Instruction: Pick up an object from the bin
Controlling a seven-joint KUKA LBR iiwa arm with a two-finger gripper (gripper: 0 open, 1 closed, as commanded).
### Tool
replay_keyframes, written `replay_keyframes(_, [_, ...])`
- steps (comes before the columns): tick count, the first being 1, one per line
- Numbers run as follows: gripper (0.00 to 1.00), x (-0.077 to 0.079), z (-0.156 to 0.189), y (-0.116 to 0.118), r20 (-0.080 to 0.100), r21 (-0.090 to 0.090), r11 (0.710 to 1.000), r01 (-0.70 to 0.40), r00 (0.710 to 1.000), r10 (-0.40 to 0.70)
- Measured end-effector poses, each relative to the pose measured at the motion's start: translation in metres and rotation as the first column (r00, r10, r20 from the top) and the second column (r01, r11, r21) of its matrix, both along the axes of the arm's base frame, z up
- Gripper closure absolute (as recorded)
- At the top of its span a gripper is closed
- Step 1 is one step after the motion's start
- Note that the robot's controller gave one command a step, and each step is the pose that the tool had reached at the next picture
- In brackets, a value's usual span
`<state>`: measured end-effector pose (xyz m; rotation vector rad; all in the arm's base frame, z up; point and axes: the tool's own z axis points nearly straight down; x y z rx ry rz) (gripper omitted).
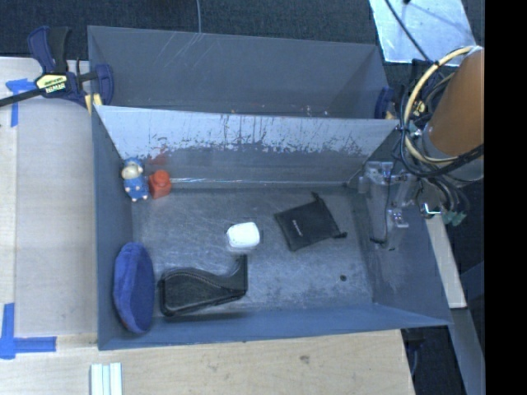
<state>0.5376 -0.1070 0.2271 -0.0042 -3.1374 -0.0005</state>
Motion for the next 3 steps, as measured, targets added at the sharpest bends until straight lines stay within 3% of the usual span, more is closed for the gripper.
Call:
replay_keyframes(1, [0.00, 0.011, -0.092, 0.119, 0.001, 0.004, 0.999, 0.048, 0.999, -0.048])
replay_keyframes(2, [0.00, 0.023, -0.158, 0.056, 0.004, -0.001, 0.892, -0.453, 0.892, 0.453])
replay_keyframes(3, [1.00, 0.024, -0.156, 0.057, 0.008, -0.002, 0.891, -0.454, 0.891, 0.454])
